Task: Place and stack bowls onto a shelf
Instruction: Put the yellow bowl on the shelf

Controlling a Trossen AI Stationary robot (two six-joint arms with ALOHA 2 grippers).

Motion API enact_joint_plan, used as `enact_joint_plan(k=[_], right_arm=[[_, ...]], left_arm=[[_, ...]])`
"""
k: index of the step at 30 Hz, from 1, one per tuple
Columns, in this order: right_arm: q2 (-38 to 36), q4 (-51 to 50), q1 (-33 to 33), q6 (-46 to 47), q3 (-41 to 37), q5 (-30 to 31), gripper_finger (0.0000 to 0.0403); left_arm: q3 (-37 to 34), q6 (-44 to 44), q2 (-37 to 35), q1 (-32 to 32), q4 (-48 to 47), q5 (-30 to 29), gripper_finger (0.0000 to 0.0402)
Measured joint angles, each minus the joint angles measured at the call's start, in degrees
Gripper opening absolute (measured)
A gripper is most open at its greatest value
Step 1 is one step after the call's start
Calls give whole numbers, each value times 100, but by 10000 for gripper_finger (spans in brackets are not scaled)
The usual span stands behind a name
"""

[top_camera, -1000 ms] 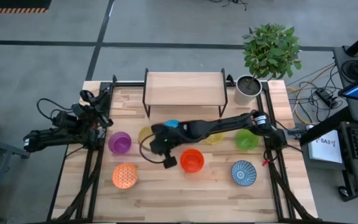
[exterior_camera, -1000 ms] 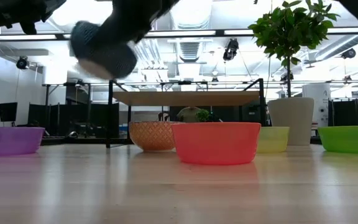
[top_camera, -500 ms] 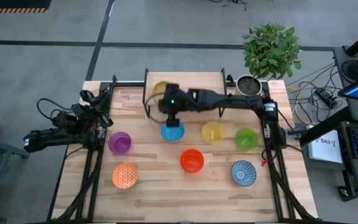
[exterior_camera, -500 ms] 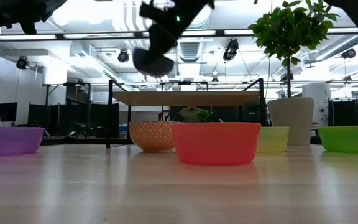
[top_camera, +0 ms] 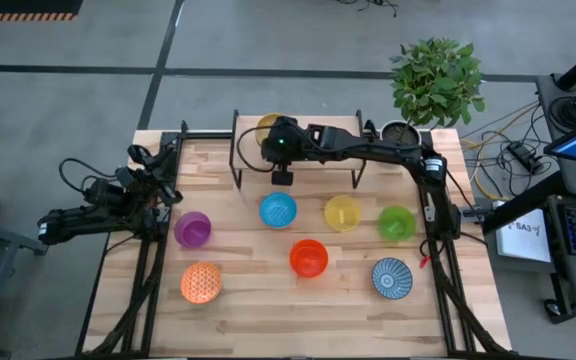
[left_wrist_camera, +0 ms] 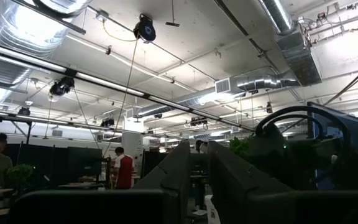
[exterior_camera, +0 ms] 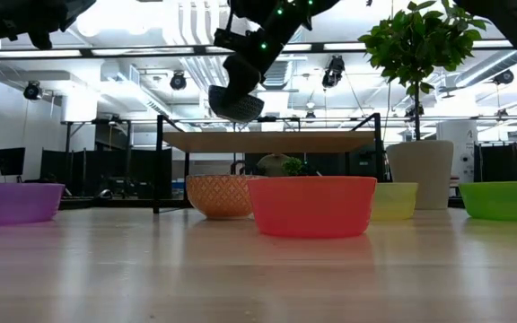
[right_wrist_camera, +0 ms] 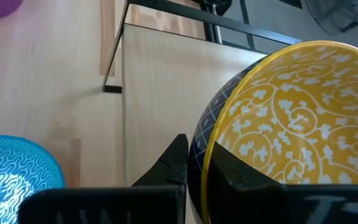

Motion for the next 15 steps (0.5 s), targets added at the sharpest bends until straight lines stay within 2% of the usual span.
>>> enact_joint_plan(k=[11, 15], right_arm=[[9, 217, -42, 4, -278, -103, 16], [9, 265, -42, 3, -278, -101, 33]], left_arm=[[0, 0, 0, 0, 0, -2, 39], [0, 0, 0, 0, 0, -4, 39]])
